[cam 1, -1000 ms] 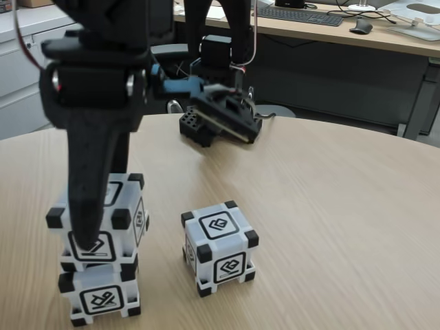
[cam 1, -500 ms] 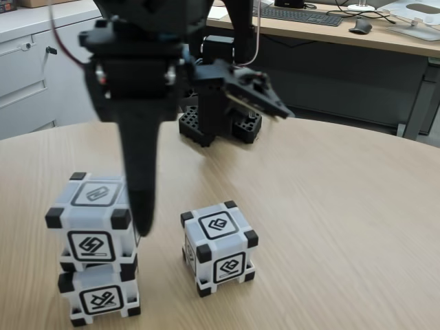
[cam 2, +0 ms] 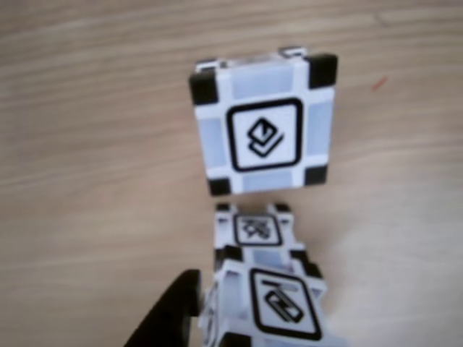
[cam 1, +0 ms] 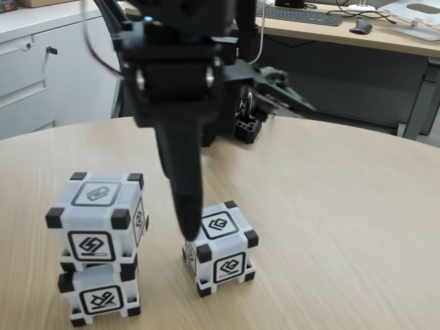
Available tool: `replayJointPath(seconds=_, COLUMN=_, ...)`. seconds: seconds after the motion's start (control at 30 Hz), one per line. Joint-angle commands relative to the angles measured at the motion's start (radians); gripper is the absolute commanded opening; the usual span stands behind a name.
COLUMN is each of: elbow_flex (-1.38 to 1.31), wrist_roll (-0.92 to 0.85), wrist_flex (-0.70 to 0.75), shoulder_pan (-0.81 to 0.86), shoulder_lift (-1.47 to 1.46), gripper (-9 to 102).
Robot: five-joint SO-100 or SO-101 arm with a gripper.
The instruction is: Stack cubes from left to right.
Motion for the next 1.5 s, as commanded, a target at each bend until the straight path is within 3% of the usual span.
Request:
replayJointPath(seconds=0.0, elbow_flex=-0.009, wrist_roll=0.014, wrist_flex=0.005, shoulder_pan=-0.031, shoulder_lift=0.044, gripper=45)
replayJointPath(seconds=0.37, elbow_flex=-0.006, wrist_roll=0.055, wrist_flex=0.009, shoulder_pan=-0.126, shoulder_lift=0.037, gripper=45)
replayJointPath(seconds=0.67, elbow_flex=-0.005, wrist_roll=0.080, wrist_flex=0.092, shoulder_pan=-0.124, shoulder_lift=0.035, gripper=45)
replayJointPath(seconds=1.47, elbow_flex=-0.005, wrist_roll=0.046, wrist_flex=0.094, shoulder_pan=-0.106, shoulder_lift=-0.086, gripper=44)
